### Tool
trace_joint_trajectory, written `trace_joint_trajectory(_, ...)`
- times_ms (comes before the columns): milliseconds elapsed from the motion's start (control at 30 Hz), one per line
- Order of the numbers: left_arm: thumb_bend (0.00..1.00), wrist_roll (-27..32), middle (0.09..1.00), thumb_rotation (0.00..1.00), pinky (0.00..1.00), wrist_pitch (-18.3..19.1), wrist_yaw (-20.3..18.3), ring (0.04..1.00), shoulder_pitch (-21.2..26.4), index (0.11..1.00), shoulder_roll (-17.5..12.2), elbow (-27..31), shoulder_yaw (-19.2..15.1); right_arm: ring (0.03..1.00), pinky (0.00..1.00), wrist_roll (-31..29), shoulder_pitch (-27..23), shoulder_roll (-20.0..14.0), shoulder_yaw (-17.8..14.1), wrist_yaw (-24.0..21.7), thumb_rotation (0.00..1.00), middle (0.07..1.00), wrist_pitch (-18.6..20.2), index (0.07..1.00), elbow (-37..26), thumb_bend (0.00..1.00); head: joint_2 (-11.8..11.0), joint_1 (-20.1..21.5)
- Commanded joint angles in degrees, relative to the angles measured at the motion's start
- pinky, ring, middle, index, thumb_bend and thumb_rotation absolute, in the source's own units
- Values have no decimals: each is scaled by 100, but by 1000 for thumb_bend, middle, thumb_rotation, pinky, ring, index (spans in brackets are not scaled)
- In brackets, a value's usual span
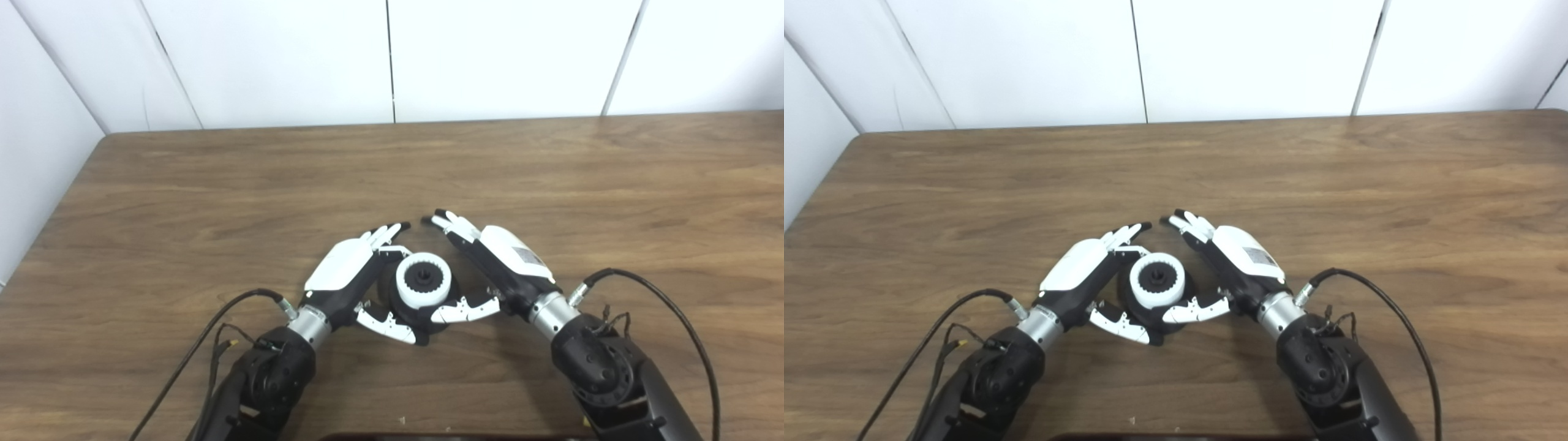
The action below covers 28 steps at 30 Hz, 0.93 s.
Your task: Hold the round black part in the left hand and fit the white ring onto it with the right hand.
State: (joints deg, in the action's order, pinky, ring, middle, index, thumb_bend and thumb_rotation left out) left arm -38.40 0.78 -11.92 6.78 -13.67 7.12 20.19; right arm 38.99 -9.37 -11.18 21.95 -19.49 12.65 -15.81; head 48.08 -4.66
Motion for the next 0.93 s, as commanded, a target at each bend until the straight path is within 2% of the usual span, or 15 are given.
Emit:
trace_joint_trajectory(0, 1000, -24, 1000, 343, 1000, -106, 37, 1000, 102, 606, -62, 158, -26, 1000, 941, 132, -124, -146, -7, -139, 371, 1000, 93, 1000, -130, 1000, 7, 1)
trace_joint_trajectory(333, 1000, -30, 1000, 338, 1000, -72, 33, 1000, 102, 607, -51, 151, -32, 1000, 937, 82, -126, -214, -45, -181, 380, 1000, 60, 1000, -97, 1000, -44, 21)
trace_joint_trajectory(567, 1000, -75, 1000, 342, 1000, -44, 56, 1000, 92, 605, -37, 146, -29, 1000, 922, -1, -198, -515, -134, -498, 441, 1000, 144, 1000, -166, 1000, -121, 34)
trace_joint_trajectory(900, 1000, -65, 1000, 340, 1000, -106, 124, 1000, 132, 606, -33, 22, -49, 1000, 941, -242, -165, -902, -371, -854, 445, 1000, 385, 1000, -476, 1000, -96, 41)
